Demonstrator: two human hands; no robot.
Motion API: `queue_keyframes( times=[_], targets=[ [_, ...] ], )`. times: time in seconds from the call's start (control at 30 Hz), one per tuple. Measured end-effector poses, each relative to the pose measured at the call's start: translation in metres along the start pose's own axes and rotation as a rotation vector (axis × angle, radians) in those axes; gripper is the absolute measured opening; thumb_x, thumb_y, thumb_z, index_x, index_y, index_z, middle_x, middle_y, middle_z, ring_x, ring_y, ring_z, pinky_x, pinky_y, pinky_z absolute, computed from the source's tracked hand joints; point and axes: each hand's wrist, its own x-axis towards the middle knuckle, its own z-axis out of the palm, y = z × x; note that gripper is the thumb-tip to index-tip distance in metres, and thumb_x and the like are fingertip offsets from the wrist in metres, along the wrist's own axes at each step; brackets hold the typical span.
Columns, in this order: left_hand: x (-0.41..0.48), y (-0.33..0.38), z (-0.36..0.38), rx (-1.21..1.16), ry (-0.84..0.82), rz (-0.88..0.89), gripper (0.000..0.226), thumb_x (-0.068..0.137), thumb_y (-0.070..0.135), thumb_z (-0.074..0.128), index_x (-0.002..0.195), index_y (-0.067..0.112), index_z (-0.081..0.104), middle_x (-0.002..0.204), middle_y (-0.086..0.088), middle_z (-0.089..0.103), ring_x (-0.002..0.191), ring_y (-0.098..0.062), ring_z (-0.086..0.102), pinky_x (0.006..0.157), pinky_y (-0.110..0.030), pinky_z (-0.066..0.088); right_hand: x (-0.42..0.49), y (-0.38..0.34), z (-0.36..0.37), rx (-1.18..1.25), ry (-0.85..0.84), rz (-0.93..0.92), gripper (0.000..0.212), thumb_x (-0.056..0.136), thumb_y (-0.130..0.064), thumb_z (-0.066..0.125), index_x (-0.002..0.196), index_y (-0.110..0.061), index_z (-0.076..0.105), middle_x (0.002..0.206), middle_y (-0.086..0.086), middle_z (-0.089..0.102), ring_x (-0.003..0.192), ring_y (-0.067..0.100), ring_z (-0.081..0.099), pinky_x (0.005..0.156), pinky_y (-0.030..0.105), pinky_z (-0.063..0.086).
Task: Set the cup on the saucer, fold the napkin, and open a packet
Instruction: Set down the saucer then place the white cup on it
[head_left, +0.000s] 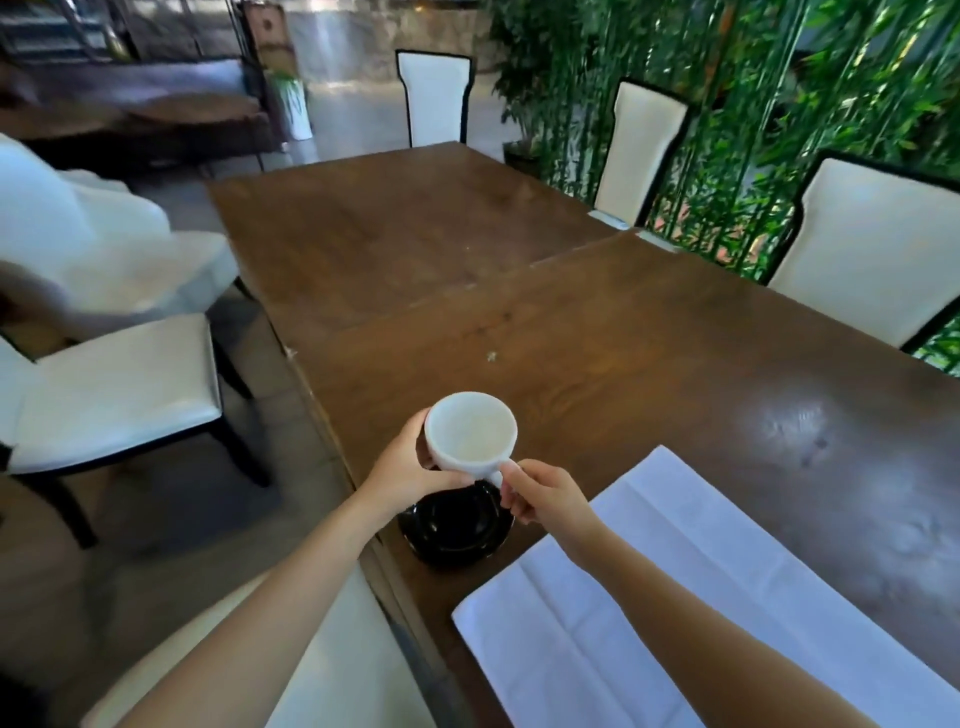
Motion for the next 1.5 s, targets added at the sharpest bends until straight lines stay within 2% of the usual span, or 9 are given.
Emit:
queue_keyframes(
  times=[0.17,0.27,0.5,0.73,0.97,1.13,1.27,1.4,1.5],
  targets=[
    [-0.003,-0.040,0.003,0.008,-0.004,-0.061,0.088,0.056,0.025,0.090,0.125,0.042,0.037,0.112,0.032,0.045,0.098,0.016,0.046,0.065,0.004,0.041,0.008,0.033,0.019,-0.051,-0.002,0.069,0.034,0.096,-0.030,0.046,0.068,-0.015,0.059,0.064,-0.002,0.057,0.058,0.009,0.051,0.055,0.018,0.043],
    [-0.005,-0.062,0.007,-0.033,-0.019,-0.098,0.085,0.054,0.021,0.090,0.112,0.054,0.038,0.115,0.033,0.047,0.103,0.016,0.047,0.069,-0.001,0.045,0.011,0.051,0.024,-0.059,-0.006,0.120,0.032,0.097,-0.031,0.045,0.073,-0.016,0.061,0.068,0.000,0.059,0.057,0.009,0.052,0.055,0.018,0.043],
    [-0.006,-0.088,0.016,-0.002,-0.035,-0.142,0.084,0.053,0.028,0.090,0.107,0.063,0.036,0.112,0.041,0.042,0.103,0.020,0.044,0.069,0.000,0.044,0.015,0.076,0.029,-0.099,-0.019,0.183,0.027,0.097,-0.034,0.045,0.089,-0.016,0.064,0.076,0.000,0.062,0.061,0.008,0.054,0.050,0.010,0.042],
    [-0.004,-0.094,0.017,0.048,-0.032,-0.118,0.087,0.056,0.031,0.088,0.114,0.060,0.030,0.113,0.041,0.039,0.105,0.016,0.043,0.079,-0.005,0.040,0.019,0.080,0.029,-0.171,-0.030,0.154,0.028,0.097,-0.036,0.042,0.087,-0.019,0.062,0.074,-0.004,0.059,0.063,0.008,0.053,0.056,0.011,0.043],
    [-0.003,-0.100,0.017,0.051,-0.035,-0.105,0.092,0.059,0.027,0.088,0.126,0.047,0.028,0.116,0.037,0.037,0.111,0.002,0.042,0.093,-0.020,0.040,0.021,0.086,0.030,-0.261,-0.018,0.154,0.034,0.096,-0.042,0.040,0.087,-0.018,0.062,0.072,-0.008,0.057,0.069,0.008,0.054,0.066,0.016,0.042],
    [-0.002,-0.098,0.014,0.110,-0.072,-0.075,0.094,0.058,0.030,0.088,0.130,0.043,0.029,0.122,0.026,0.041,0.113,0.002,0.042,0.084,-0.006,0.037,0.019,0.088,0.031,-0.317,-0.026,0.164,0.032,0.096,-0.043,0.040,0.083,-0.022,0.061,0.071,-0.011,0.057,0.070,0.008,0.055,0.064,0.013,0.040],
    [-0.001,-0.098,0.012,0.153,-0.087,-0.060,0.090,0.057,0.035,0.087,0.120,0.057,0.026,0.118,0.038,0.038,0.108,0.019,0.040,0.077,0.001,0.035,0.019,0.087,0.032,-0.298,-0.025,0.179,0.031,0.096,-0.043,0.041,0.080,-0.024,0.060,0.070,-0.011,0.056,0.069,0.008,0.055,0.063,0.013,0.040],
    [0.000,-0.100,0.011,0.168,-0.090,-0.073,0.092,0.055,0.041,0.087,0.121,0.057,0.026,0.118,0.041,0.037,0.111,0.016,0.040,0.082,-0.004,0.034,0.019,0.088,0.033,-0.274,-0.019,0.194,0.030,0.095,-0.043,0.042,0.082,-0.023,0.061,0.069,-0.009,0.056,0.066,0.008,0.053,0.061,0.014,0.040],
    [0.003,-0.104,0.012,0.180,-0.090,-0.078,0.096,0.054,0.043,0.087,0.129,0.050,0.026,0.124,0.030,0.040,0.114,0.007,0.041,0.089,-0.012,0.036,0.018,0.088,0.033,-0.249,-0.017,0.203,0.030,0.095,-0.043,0.043,0.085,-0.021,0.062,0.069,-0.008,0.056,0.064,0.008,0.053,0.060,0.014,0.040]
  ],
)
